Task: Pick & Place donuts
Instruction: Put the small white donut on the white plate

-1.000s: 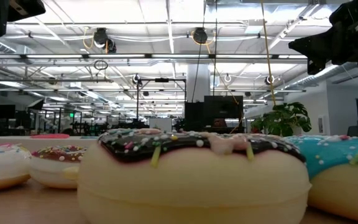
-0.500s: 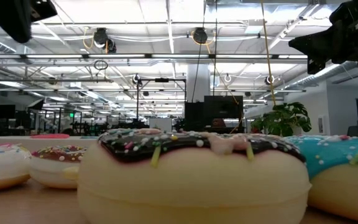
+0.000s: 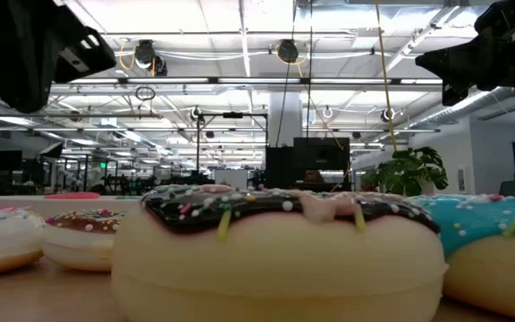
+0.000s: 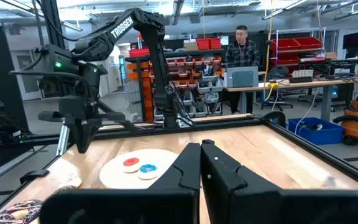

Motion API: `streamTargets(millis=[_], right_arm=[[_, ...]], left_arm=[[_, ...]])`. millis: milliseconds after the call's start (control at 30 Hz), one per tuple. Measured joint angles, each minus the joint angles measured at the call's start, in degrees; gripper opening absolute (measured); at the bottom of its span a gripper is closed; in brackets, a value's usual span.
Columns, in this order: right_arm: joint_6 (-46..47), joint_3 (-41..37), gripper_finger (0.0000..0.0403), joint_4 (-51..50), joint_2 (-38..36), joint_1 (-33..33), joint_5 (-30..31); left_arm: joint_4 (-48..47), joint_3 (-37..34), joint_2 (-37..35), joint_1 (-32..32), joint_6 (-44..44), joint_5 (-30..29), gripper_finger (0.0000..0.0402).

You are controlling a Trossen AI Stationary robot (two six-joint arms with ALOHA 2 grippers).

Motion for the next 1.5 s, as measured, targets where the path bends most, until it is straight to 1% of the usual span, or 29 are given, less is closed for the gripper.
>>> streamTargets(millis=[100,167,300,367,500,567,700,900,1033,1100,1200,1333,1400,1500], right_arm=[[0.0,0.0,0.0,0.0,0.0,0.0,0.0],[-0.1,0.0,0.0,0.0,0.0,0.0,0.0],[-0.2,0.0,0.0,0.0,0.0,0.0,0.0],[-0.2,0.0,0.0,0.0,0.0,0.0,0.0],[-0.2,0.0,0.0,0.0,0.0,0.0,0.0],[-0.2,0.0,0.0,-0.2,0.0,0.0,0.0],[-0.2,0.0,0.0,-0.3,0.0,0.0,0.0],[-1.1,0.0,0.0,-0.1,0.0,0.0,0.0],[-1.3,0.0,0.0,0.0,0.0,0.0,0.1],[-1.3,0.0,0.0,0.0,0.0,0.0,0.1],[-1.3,0.0,0.0,0.0,0.0,0.0,0.1],[-1.3,0.0,0.0,0.0,0.0,0.0,0.0],[-1.3,0.0,0.0,0.0,0.0,0.0,0.0],[-1.3,0.0,0.0,0.0,0.0,0.0,0.0]], left_arm=[[1.6,0.0,1.5,0.2,1.7,0.2,0.0005],[1.5,0.7,3.0,0.3,3.1,0.7,0.0005],[1.2,5.6,6.8,0.2,5.6,1.1,0.0014],[-2.0,9.4,9.1,0.2,7.2,1.5,0.0015],[-12.3,15.7,12.5,0.2,9.0,0.3,0.0016],[-13.2,17.0,13.3,0.2,10.4,-0.2,0.0016],[-13.0,17.2,13.7,-0.8,14.7,-0.2,0.0017],[-11.8,17.2,13.6,-1.2,17.0,-1.6,0.0017],[-11.8,17.2,13.6,-1.3,17.2,-3.5,0.0017],[-11.7,17.2,13.6,-1.3,15.8,-5.9,0.0021],[-11.5,17.2,13.6,-1.3,13.7,-8.4,0.0042],[-10.7,17.2,13.6,-1.3,13.1,-8.6,0.0088],[-9.9,17.2,13.6,-1.4,13.2,-8.0,0.0112],[-9.1,17.2,13.6,-1.3,13.1,-5.1,0.0142]])
